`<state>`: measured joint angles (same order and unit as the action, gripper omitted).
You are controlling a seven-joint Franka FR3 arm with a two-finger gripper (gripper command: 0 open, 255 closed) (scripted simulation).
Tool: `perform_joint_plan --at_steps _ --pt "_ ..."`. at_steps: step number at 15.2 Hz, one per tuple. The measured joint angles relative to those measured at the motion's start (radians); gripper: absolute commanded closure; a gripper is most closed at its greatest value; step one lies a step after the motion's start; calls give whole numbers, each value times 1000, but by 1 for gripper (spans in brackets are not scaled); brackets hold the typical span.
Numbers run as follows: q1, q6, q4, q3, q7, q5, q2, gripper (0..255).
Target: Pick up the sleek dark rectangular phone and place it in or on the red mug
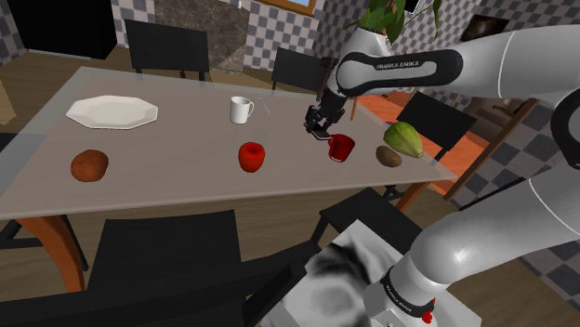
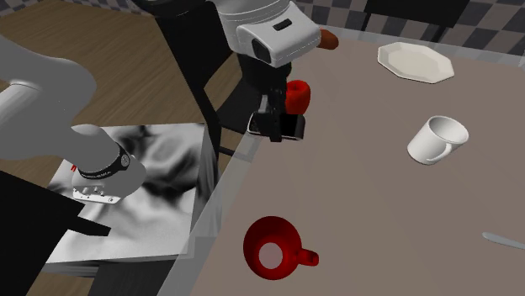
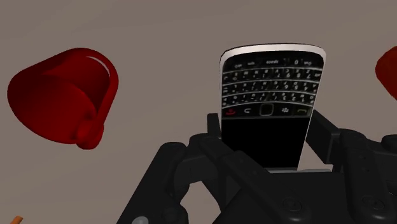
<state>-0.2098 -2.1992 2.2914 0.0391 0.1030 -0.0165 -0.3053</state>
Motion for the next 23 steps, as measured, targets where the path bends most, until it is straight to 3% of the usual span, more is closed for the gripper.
perform_joint_plan --at_steps 7,16,23 --pt "-51 27 -62 -102 -153 5 33 255" --pt "-125 43 -216 -244 -391 49 177 255" --pt "-131 -30 -180 -256 -420 63 215 255"
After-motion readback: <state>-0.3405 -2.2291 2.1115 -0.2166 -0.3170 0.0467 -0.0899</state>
